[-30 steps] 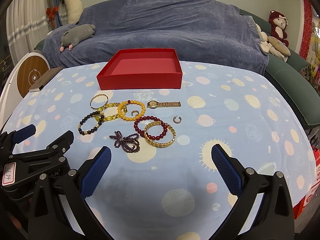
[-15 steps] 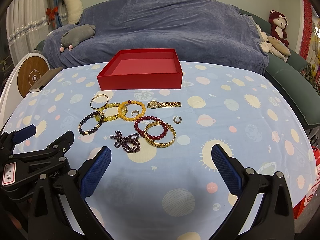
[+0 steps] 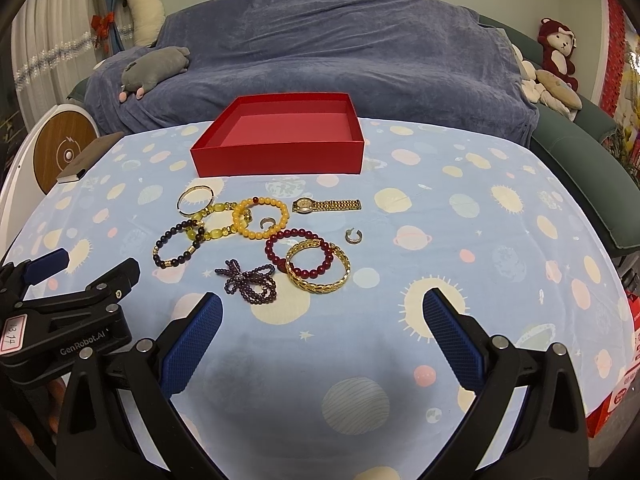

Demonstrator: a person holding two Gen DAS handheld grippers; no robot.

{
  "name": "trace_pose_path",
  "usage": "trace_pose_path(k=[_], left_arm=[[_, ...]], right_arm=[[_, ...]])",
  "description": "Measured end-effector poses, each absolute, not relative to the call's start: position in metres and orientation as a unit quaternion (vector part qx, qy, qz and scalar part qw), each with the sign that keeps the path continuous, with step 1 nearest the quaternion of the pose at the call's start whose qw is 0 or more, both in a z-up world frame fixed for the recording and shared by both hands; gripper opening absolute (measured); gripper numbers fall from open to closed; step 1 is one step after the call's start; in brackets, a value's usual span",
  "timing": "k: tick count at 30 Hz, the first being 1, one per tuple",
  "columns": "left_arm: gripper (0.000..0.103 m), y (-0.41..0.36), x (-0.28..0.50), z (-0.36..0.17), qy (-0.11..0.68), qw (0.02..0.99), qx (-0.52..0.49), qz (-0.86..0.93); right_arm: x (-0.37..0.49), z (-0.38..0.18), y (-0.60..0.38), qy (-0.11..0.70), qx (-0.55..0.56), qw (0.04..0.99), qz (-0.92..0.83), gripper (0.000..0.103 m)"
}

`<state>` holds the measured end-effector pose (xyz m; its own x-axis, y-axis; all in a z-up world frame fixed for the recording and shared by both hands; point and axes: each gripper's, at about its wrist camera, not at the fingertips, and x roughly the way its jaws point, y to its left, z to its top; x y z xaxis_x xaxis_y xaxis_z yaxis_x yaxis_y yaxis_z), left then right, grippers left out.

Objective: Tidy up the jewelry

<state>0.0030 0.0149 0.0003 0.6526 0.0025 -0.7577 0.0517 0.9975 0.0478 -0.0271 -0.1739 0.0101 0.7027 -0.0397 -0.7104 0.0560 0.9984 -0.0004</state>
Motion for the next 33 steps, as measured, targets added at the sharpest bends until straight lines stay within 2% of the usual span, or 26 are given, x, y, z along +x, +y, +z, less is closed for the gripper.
trace_pose_path(k=[10,16,18,22,25,28,30,33], left_arm=[[0.096,0.039,0.034,-0.038,0.442,0.897,0.018,-0.015],[0.092,0.034,0.065,-0.048,0.446,0.895,0.006,-0.021],[0.079,0.029,0.075,-0.052,0.447,0.894,0.016,-0.023],[0.072,0.024,0.085,-0.061,0.444,0.895,0.029,-0.023],[0.059,0.022,0.089,-0.058,0.44,0.897,0.027,-0.037],[0.033,0.019,0.091,-0.056,0.433,0.9,0.032,-0.049],[0.007,0.017,0.091,-0.055,0.432,0.899,0.033,-0.064],[0.006,0.016,0.092,-0.054,0.437,0.896,0.022,-0.072]], right_arm=[[-0.009,-0.011,-0.182,0.404,0.021,0.914,-0.027,0.096],[0.009,-0.024,-0.183,0.416,0.025,0.908,-0.029,0.096],[0.014,-0.026,-0.185,0.418,0.026,0.908,-0.029,0.096],[0.025,-0.033,-0.189,0.425,0.03,0.904,-0.029,0.094],[0.034,-0.038,-0.191,0.432,0.036,0.901,-0.027,0.091],[0.04,-0.04,-0.192,0.433,0.037,0.9,-0.026,0.09],[0.043,-0.042,-0.192,0.436,0.04,0.899,-0.023,0.089],[0.048,-0.046,-0.189,0.44,0.037,0.897,-0.019,0.089]])
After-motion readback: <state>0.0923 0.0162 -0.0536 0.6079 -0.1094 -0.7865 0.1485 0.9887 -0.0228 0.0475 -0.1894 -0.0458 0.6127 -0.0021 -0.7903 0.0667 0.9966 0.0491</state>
